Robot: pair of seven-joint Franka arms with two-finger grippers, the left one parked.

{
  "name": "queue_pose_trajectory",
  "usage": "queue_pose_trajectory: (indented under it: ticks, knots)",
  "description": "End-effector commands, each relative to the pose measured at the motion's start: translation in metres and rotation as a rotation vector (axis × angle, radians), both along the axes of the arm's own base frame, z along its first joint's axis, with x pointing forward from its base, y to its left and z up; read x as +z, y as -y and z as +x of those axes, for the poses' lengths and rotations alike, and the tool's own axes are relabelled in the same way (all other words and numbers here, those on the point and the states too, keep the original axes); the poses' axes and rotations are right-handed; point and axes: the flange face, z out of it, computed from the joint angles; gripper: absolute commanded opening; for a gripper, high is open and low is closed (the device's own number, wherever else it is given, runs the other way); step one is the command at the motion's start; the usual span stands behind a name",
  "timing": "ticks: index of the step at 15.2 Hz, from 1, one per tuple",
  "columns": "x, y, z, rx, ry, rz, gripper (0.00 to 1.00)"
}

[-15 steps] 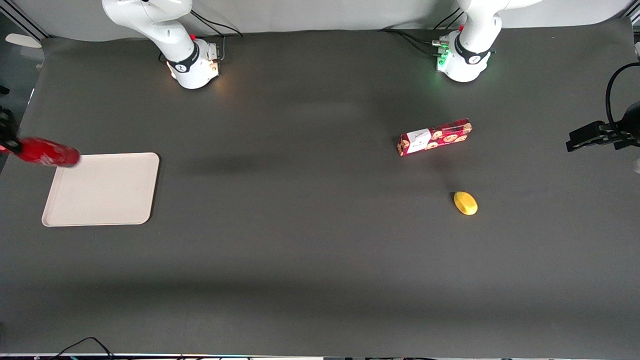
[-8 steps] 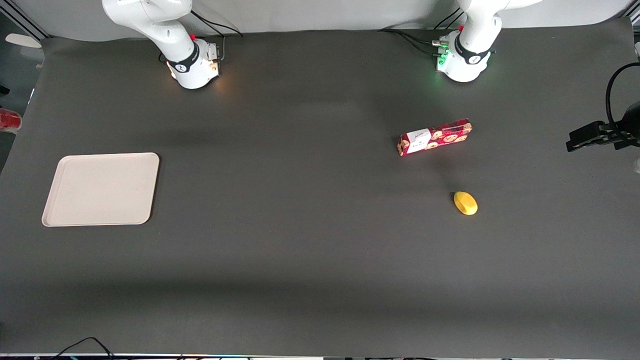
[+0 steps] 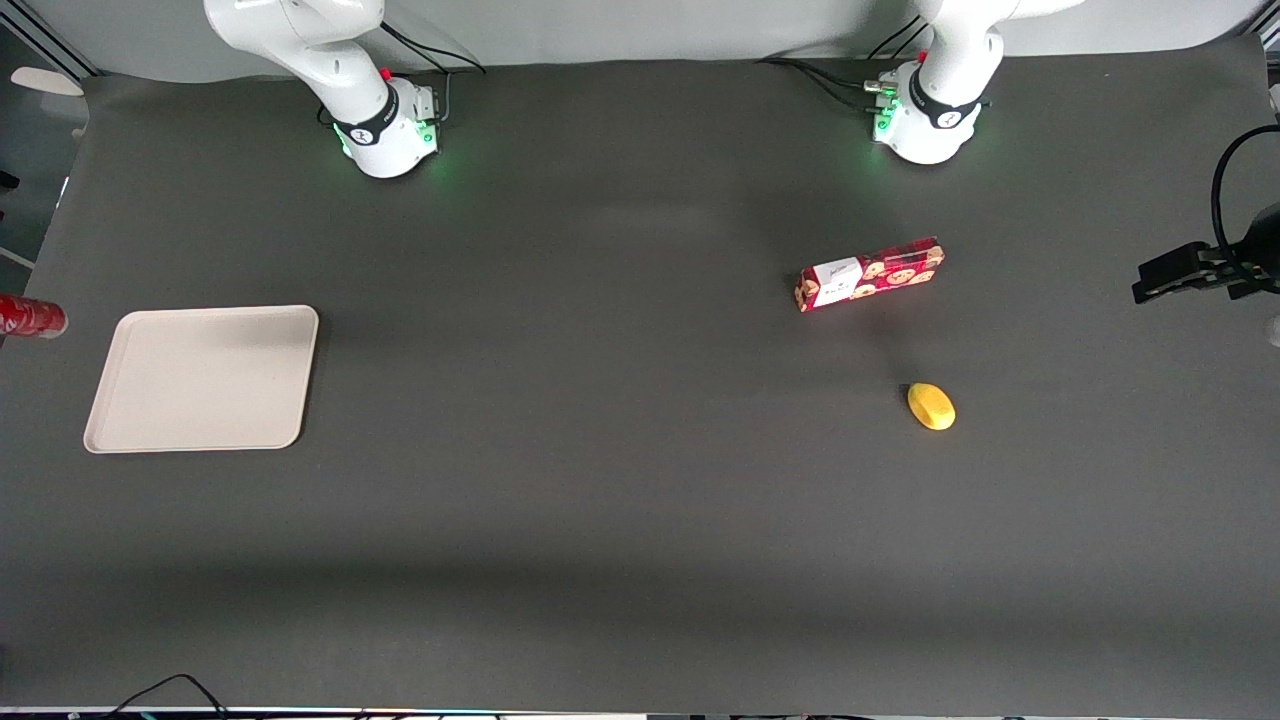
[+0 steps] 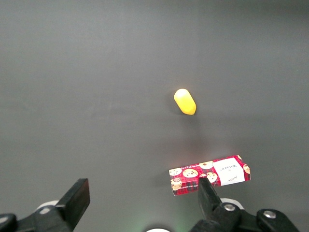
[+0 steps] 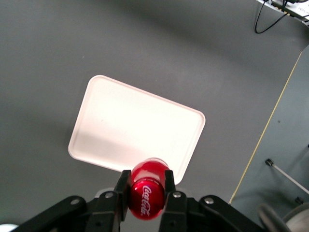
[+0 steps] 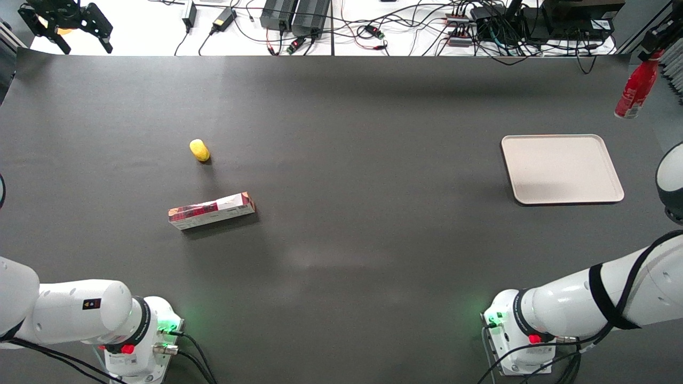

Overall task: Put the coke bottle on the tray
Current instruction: 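Lower the held bottle onto the tray's edge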

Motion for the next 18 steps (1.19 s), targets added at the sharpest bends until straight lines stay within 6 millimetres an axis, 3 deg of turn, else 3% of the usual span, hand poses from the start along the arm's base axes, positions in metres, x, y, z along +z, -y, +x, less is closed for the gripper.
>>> queue_pose_trajectory:
  ticks: [1, 4, 10, 18]
  knots:
    - [-0.037, 0.017, -0.022, 0.018, 0.071, 0.009, 0.00]
    - [-0.079, 0.035, -0.031, -0.006, 0.104, 0.003, 0.00]
    - [-0.136, 0.071, -0.065, -0.047, 0.196, 0.045, 0.00]
    - [-0.179, 0.101, -0.091, 0.013, 0.295, 0.092, 0.00]
